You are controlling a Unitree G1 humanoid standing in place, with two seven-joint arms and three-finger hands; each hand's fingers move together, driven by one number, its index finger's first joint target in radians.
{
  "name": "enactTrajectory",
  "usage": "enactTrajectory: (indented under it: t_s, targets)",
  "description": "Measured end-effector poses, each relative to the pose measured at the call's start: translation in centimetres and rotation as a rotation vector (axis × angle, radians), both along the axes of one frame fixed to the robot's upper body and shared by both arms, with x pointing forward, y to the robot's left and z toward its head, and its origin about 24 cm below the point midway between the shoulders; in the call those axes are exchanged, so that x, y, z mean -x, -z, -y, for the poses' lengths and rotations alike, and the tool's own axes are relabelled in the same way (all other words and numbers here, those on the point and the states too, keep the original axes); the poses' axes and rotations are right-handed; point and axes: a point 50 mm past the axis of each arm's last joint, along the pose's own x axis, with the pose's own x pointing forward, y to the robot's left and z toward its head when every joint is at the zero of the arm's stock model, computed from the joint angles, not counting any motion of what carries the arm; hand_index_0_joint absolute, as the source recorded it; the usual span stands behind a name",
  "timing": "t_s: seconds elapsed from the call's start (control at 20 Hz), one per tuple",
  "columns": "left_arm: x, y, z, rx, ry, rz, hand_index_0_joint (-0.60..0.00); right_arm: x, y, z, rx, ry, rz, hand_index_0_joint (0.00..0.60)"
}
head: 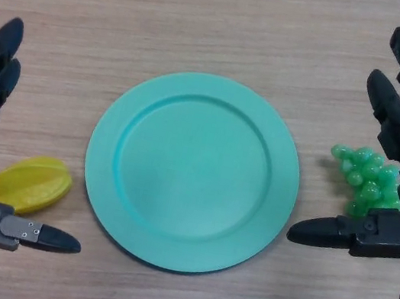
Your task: Pick up the yellow starfruit and place it on the plate
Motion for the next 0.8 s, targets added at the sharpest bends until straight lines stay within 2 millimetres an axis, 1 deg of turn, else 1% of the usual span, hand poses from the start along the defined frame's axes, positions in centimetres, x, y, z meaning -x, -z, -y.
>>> enactTrajectory:
  t_s: [0.05,0.15,0.3,0.45,0.6,0.7,0.8]
  targets:
    - [-0.1,0.6,-0.2,-0.068,-0.032,-0.012,0.000,0.0,0.0,0.0,0.002,-0.008,-0.002,0.000]
    - [-0.5,1.9,0.0,-0.070,-0.035,-0.063,0.000,-0.3,0.5,0.1,0.002,-0.004,-0.024,0.000]
    - [-1.1,3.1,0.2,-0.182,-0.058,-0.074,0.000,-0.4,0.7,0.1,0.001,-0.001,-0.036,0.000]
    - [-2.2,4.8,-0.7,-0.233,-0.106,-0.105,0.000,-0.4,0.7,0.1,0.001,-0.001,-0.035,0.000]
    - [-3.4,5.5,-1.6,-0.306,-0.133,-0.137,0.000,-0.4,0.7,0.1,0.001,-0.001,-0.034,0.000]
    - [-4.1,6.0,-2.0,-0.316,-0.155,-0.139,0.000,-0.4,0.7,0.2,0.001,0.000,-0.034,0.000]
    - [-4.6,7.0,-2.3,-0.331,-0.185,-0.163,0.000,-0.4,0.7,0.2,0.001,0.001,-0.034,0.000]
